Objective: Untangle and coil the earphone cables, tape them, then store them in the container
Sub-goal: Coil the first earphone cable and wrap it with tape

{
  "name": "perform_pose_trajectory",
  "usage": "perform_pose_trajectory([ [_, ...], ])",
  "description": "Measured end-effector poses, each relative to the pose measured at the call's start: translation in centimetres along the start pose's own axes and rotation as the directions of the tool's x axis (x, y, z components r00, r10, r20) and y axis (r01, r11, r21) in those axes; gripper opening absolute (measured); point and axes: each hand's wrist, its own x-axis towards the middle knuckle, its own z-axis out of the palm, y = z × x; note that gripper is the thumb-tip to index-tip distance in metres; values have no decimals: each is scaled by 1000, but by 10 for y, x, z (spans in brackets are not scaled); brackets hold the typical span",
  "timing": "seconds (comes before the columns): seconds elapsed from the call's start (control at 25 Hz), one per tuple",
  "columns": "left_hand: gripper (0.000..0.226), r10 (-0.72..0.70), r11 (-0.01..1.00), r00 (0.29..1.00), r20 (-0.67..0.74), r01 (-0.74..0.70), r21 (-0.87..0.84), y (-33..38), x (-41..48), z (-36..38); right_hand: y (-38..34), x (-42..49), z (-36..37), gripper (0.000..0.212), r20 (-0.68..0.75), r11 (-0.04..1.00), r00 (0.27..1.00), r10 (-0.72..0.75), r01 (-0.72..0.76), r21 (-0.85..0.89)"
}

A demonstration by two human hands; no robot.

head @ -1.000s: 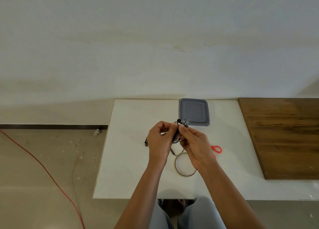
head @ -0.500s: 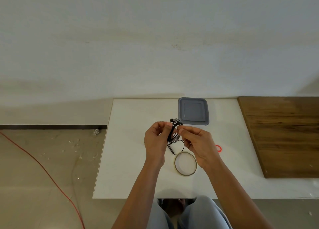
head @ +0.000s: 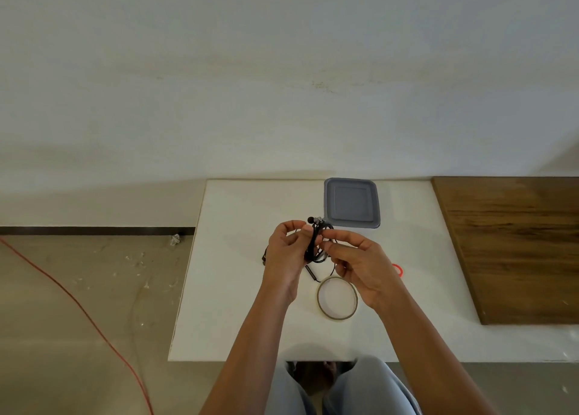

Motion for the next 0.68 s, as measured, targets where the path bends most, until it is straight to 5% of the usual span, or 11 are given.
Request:
perform_pose_trajectory([
  [0.68,21,-5,994,995,100,-7,112,-1,4,-5,8,6,-6,41,88,991,994,-69,78,-110],
])
